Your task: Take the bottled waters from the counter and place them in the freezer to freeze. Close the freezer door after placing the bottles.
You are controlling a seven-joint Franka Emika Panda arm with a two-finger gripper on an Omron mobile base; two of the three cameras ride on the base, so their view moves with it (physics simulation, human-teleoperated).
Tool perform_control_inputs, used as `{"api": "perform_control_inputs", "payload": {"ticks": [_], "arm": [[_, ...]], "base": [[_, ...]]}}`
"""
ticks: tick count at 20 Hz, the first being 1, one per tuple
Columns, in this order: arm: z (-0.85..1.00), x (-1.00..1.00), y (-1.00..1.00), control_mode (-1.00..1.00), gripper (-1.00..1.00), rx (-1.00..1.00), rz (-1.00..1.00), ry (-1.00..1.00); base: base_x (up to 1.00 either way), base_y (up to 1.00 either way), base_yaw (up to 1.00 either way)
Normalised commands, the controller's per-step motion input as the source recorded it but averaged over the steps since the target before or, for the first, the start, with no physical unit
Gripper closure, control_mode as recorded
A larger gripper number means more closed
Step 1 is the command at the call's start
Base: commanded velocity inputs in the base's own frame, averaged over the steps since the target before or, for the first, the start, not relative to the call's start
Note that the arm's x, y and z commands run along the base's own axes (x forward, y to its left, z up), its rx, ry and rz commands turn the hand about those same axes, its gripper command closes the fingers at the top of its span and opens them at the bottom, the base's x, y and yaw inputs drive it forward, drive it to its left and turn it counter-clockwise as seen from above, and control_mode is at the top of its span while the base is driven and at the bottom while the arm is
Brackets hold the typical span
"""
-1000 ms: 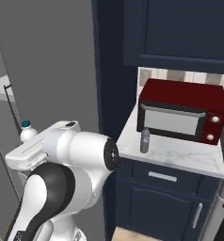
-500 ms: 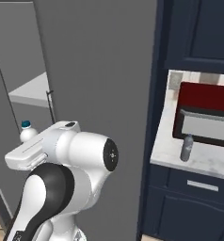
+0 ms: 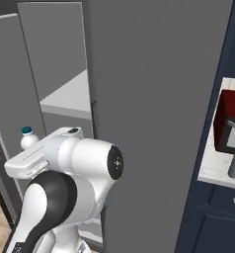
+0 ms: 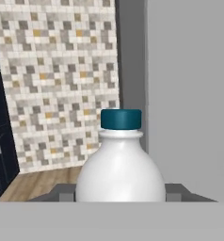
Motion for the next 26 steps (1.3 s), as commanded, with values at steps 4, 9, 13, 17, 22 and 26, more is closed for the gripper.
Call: {"api": "perform_control_inputs", "payload": {"ticks": [4,9,13,17,22,26], "arm": [[0.0,0.0,0.0,1.0,1.0,0.0,0.0,0.0],[0.0,0.0,0.0,1.0,1.0,0.0,0.0,0.0],[0.0,0.0,0.0,1.0,1.0,0.0,0.0,0.0],[0.0,0.0,0.0,1.0,1.0,0.0,0.0,0.0],[0.0,0.0,0.0,1.0,1.0,0.0,0.0,0.0],[0.0,0.0,0.0,1.0,1.0,0.0,0.0,0.0]], "base": [[0.25,0.2,0.01],[0.14,0.0,0.01],[0.23,0.22,0.0],[0.12,0.22,0.0],[0.27,0.28,0.0],[0.1,0.04,0.0]]}}
